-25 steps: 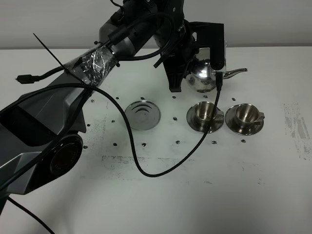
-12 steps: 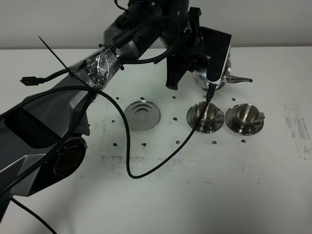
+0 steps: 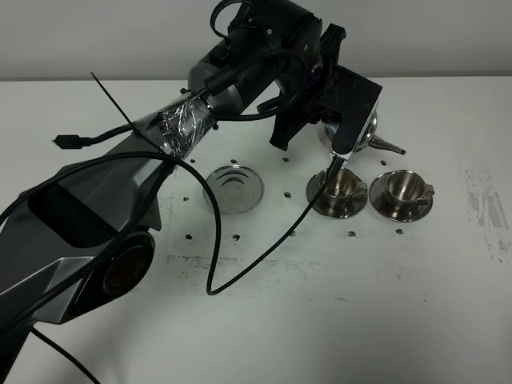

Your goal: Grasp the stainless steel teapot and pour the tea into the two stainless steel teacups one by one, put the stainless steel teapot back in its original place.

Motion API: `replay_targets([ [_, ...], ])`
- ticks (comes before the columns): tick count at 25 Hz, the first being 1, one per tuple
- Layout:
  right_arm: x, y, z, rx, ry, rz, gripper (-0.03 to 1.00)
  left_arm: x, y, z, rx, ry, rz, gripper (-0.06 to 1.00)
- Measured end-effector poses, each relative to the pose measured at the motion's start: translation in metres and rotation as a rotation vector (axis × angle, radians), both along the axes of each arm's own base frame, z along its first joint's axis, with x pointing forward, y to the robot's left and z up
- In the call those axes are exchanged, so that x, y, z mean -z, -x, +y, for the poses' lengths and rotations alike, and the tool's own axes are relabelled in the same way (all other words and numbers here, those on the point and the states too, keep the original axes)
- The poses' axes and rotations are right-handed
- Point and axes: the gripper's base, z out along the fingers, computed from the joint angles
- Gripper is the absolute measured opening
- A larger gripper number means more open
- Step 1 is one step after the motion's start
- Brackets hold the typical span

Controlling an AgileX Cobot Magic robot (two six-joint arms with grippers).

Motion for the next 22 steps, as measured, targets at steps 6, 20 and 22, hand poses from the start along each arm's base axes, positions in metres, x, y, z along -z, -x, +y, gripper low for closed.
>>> replay_targets([
  [6,0.000,0.000,0.000,0.000,0.000,0.000,0.50,0.002,0.002,-0.006,0.032,-0.034,-0.050,0.18],
  [20,0.000,0.000,0.000,0.000,0.000,0.000,0.50,0.009,0.008,-0.026,0.100,-0.114,-0.176,0.18],
  [22,0.000,0.000,0.000,0.000,0.000,0.000,0.50,0.016,0.008,-0.028,0.108,-0.133,-0.188,0.18],
])
